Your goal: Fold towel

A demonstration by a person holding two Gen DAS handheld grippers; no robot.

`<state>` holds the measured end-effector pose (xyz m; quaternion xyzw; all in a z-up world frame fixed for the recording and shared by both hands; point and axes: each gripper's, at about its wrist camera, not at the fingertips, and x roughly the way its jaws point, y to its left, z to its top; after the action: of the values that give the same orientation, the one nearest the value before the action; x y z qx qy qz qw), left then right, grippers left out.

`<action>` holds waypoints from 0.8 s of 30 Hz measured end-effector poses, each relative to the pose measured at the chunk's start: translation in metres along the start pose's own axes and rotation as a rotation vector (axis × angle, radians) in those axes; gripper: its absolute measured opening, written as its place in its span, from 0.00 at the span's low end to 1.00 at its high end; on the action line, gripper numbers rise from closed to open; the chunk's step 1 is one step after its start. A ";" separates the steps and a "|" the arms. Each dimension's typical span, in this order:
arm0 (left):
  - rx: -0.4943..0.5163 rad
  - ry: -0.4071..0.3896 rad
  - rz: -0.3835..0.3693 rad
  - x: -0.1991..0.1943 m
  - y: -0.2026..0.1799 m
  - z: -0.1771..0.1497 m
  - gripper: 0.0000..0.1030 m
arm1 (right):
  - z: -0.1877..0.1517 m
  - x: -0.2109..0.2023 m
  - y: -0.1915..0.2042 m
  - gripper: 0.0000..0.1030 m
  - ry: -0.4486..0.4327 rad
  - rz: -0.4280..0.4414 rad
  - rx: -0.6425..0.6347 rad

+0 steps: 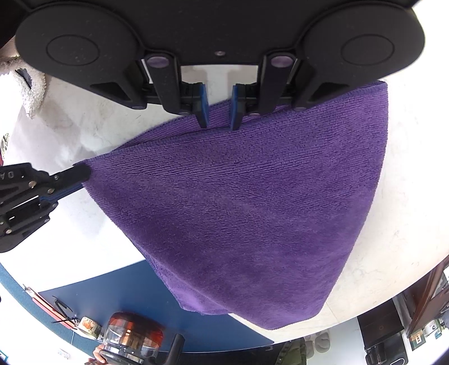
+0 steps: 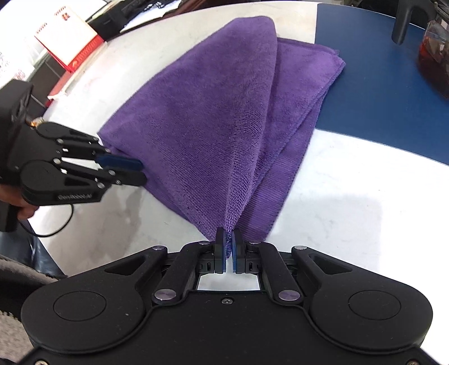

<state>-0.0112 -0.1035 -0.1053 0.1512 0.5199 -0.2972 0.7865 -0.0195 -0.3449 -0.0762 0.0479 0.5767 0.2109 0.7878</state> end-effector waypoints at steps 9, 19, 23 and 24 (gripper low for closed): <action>-0.041 -0.011 -0.045 -0.023 0.003 0.005 0.17 | -0.001 0.011 0.002 0.05 0.022 -0.042 -0.056; 0.009 -0.043 -0.048 -0.008 -0.003 0.040 0.21 | 0.010 -0.016 -0.007 0.26 -0.025 -0.051 -0.052; -0.001 0.009 -0.015 0.008 0.003 0.041 0.21 | 0.047 -0.037 -0.030 0.34 -0.150 -0.079 -0.025; -0.004 0.019 -0.011 0.009 0.004 0.040 0.21 | 0.060 -0.037 -0.037 0.34 -0.183 -0.098 -0.020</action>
<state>0.0229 -0.1247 -0.0972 0.1497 0.5287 -0.2992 0.7801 0.0377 -0.3826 -0.0355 0.0308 0.5018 0.1725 0.8470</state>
